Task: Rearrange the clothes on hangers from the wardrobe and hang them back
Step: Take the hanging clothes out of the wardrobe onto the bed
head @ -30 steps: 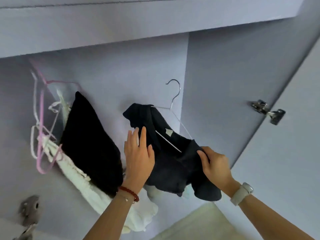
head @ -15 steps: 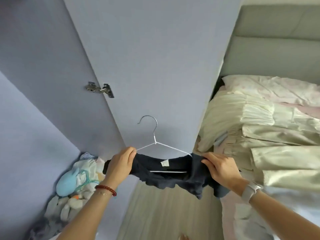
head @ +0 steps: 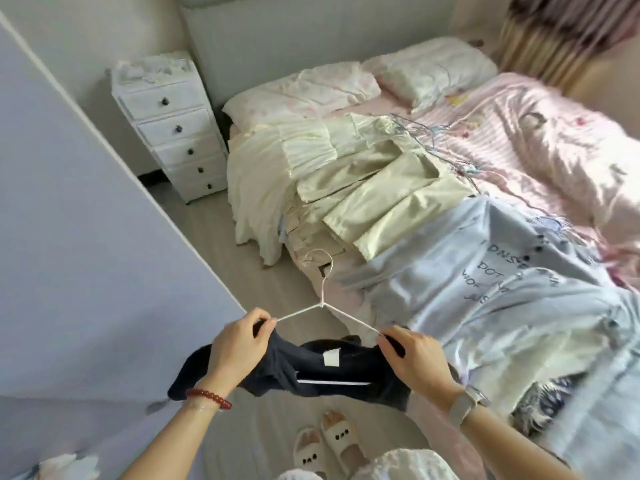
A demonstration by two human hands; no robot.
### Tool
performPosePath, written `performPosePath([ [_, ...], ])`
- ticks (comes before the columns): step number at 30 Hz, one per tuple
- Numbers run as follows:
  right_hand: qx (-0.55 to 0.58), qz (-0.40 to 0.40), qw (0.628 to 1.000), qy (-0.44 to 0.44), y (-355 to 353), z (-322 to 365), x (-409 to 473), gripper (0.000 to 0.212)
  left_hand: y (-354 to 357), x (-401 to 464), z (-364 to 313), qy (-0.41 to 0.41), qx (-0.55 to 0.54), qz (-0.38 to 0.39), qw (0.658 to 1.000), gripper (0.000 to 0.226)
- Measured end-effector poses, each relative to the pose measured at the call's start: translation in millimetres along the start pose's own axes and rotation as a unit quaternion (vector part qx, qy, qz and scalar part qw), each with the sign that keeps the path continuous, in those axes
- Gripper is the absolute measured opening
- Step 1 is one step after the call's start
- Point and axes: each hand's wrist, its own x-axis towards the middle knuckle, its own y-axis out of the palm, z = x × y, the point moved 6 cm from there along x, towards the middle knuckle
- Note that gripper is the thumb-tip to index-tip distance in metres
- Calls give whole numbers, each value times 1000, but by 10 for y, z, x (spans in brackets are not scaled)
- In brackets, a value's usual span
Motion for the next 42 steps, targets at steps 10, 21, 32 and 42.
performPosePath([
  [10,-185,-257,907,277,-1339,-1207,-1569,38,1482,-1,-2129,275,-15,210,938,25],
  [21,-190,-463,722,477,-2716,-3060,-2880,22,2850,-812,-4986,450,-52,262,852,25],
  [32,-73,-323,700,632,-2904,-5732,-2875,25,4961,-933,-5946,451,204,280,822,54],
  [42,36,42,781,621,-1431,-6130,-2751,55,5879,-819,-5189,409,398,389,723,61],
])
